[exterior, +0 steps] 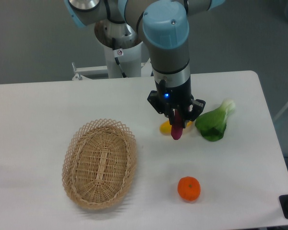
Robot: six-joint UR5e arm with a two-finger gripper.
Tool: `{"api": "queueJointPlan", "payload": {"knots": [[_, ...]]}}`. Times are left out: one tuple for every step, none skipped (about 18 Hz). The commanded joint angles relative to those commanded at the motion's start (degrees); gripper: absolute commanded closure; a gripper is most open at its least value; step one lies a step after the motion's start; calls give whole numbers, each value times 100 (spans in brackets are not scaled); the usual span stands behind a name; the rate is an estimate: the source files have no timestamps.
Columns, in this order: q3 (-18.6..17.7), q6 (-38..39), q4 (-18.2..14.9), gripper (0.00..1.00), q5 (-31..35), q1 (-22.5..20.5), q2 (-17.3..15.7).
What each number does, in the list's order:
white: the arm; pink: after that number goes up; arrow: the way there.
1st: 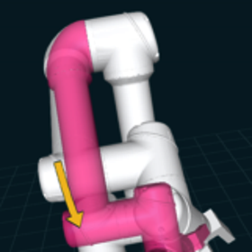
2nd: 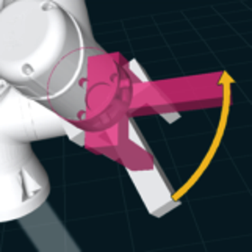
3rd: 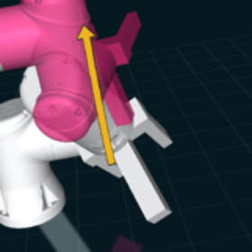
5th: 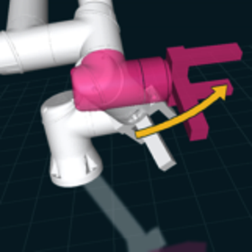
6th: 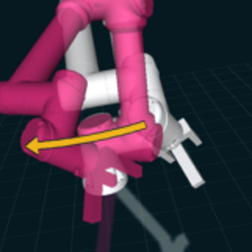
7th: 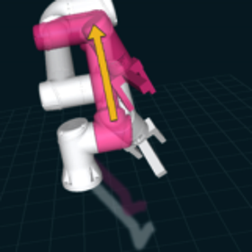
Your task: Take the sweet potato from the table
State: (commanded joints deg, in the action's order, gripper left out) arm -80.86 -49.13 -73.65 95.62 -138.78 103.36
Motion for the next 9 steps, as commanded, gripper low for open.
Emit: {"api": "queueJointPlan", "payload": {"knots": [[0,0,0,73,9,0,0],[0,0,0,73,9,0,0],[0,0,9,73,9,0,0],[9,0,9,73,9,0,-9],[9,0,9,73,9,0,-9],[35,0,9,73,0,0,0],[44,0,9,73,0,0,0],[44,0,9,73,9,0,0],[44,0,17,73,9,0,0]]}}
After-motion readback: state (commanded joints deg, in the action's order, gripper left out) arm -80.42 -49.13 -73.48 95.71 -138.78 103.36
